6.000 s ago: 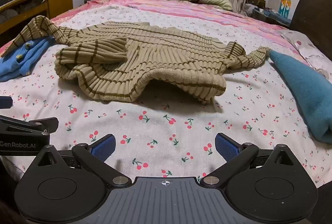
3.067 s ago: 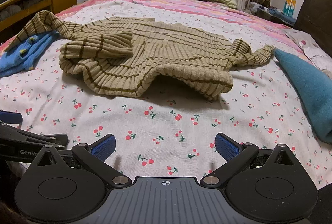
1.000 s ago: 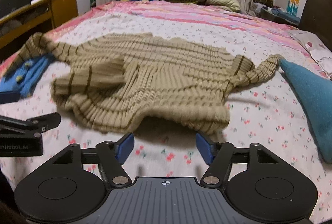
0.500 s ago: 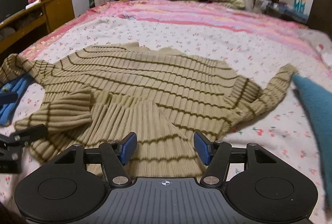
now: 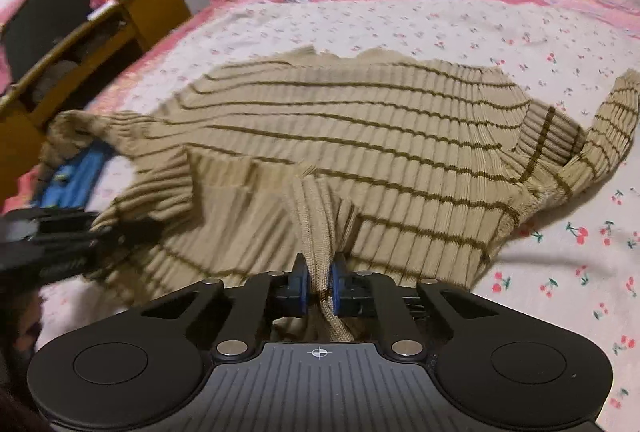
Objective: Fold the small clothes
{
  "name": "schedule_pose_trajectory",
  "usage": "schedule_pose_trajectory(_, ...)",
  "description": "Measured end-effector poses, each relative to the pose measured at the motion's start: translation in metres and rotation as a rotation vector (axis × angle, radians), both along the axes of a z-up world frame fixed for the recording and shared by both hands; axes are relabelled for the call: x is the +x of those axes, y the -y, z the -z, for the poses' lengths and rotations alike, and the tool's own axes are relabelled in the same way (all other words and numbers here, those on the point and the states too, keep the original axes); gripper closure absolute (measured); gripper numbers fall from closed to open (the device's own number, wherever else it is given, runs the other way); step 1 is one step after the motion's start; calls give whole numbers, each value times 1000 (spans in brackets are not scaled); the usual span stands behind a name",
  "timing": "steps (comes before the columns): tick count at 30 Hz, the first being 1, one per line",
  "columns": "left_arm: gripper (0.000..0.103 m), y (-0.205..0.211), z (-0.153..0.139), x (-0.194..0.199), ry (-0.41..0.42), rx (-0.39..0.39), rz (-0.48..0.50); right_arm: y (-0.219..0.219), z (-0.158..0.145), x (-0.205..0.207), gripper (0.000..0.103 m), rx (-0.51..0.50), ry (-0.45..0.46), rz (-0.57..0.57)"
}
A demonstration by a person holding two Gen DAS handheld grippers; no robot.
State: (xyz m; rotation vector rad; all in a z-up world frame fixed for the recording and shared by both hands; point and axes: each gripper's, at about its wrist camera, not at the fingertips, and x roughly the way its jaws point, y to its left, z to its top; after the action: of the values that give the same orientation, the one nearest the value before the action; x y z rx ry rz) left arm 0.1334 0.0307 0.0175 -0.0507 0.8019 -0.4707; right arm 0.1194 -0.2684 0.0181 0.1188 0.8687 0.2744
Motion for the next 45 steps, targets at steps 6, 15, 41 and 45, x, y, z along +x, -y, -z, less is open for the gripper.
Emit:
schedule_pose_trajectory(6,86,-31,-15,-51,-34,-95,77,-11,-28,-68,93,-49,41,-165)
schedule_pose_trajectory(15,86,-73,-17,-107,-115,-77,74,-54,-19,-152,91,-319,-2,-483)
schedule_pose_trajectory(41,69,2,15,-90,-166,158,34,-46,18,-126,82,-359,-97,-176)
schedule_pose_trajectory(45,69,-12,16,-94,-203,167,7,-28,19,-126,78,-357,-133,-108)
